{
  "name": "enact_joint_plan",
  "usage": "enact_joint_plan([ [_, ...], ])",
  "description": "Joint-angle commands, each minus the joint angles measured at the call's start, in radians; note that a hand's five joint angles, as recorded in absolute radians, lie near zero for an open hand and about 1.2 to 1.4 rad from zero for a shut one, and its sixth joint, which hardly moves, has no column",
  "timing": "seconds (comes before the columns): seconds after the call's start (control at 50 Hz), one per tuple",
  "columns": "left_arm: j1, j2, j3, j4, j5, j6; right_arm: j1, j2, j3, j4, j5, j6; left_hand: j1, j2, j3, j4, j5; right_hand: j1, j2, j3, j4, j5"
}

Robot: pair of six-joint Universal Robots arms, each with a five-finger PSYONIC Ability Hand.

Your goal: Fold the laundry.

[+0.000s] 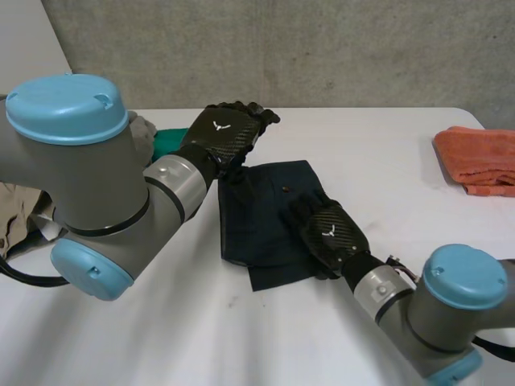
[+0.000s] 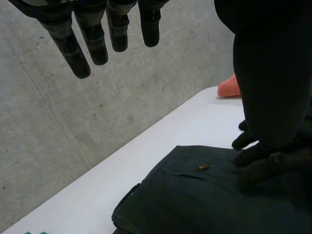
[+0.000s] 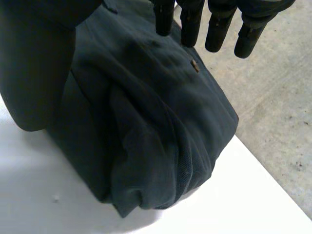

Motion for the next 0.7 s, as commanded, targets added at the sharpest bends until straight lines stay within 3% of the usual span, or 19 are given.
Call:
enact_joint_plan([
  [0.02, 0.002, -0.001, -0.002, 0.003, -0.001, 0.001, 0.007, 0.087, -0.09, -0.002, 0.005, -0.044, 0.032, 0.026, 0.003, 0.004, 0.01, 0.153, 0.146, 0.147, 0.146, 0.139],
  [0.26, 0.008, -0.001, -0.008, 0.003, -0.001, -0.001, 0.029, 0.124, -0.225, 0.012, 0.067, -0.032, 0.032, 0.026, 0.003, 0.004, 0.01, 0.323, 0.316, 0.317, 0.316, 0.31],
  [0.52, 0.01, -0.001, -0.037, 0.004, -0.001, -0.001, 0.06, 0.158, -0.344, 0.026, 0.114, -0.029, 0.032, 0.026, 0.003, 0.004, 0.01, 0.332, 0.325, 0.326, 0.325, 0.318],
  [0.7, 0.017, 0.001, -0.049, 0.004, -0.001, -0.001, 0.067, 0.253, -0.508, 0.201, 0.15, -0.029, 0.032, 0.026, 0.003, 0.004, 0.01, 0.294, 0.287, 0.288, 0.287, 0.28],
])
